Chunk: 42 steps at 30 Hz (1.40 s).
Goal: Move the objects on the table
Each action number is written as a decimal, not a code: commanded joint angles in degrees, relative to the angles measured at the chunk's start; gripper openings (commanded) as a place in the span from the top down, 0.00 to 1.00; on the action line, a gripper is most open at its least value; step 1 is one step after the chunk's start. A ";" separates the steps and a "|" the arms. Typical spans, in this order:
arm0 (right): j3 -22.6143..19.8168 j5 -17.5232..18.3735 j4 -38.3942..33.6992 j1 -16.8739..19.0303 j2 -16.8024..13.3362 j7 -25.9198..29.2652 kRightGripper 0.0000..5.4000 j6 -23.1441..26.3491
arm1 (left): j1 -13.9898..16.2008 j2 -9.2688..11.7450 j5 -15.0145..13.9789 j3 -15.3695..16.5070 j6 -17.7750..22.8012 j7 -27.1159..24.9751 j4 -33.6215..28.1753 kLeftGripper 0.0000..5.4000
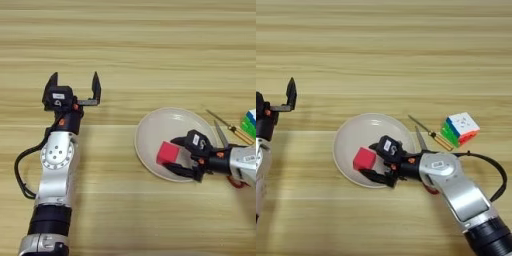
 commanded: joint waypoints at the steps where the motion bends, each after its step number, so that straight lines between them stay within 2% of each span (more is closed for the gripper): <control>1: 0.16 -0.46 -0.40 -0.86 0.26 -0.54 0.45 1.06 | 0.34 -0.24 0.46 -0.25 -0.15 0.27 -0.33 0.00; 7: 0.07 -0.32 -0.65 -0.96 0.47 -0.89 0.56 1.27 | 0.19 -0.24 0.51 -0.21 -0.32 0.34 -0.04 0.00; 18: -0.91 0.47 -2.00 -0.97 0.93 -1.34 0.56 1.98 | 0.14 -0.23 0.46 -0.16 -0.41 0.33 0.03 0.00; 30: -7.13 4.50 -5.29 -3.18 1.61 -3.35 0.56 3.98 | -0.07 -0.21 0.44 -0.09 -0.66 0.33 0.49 0.00; 36: -9.97 5.01 -3.23 -5.69 2.83 -6.88 0.56 5.34 | -0.14 -0.21 0.46 -0.09 -0.79 0.34 0.67 0.00; 42: -9.35 3.99 -0.22 -6.49 3.83 -9.43 0.56 7.02 | -0.15 -0.25 0.48 -0.12 -0.80 0.37 0.66 0.00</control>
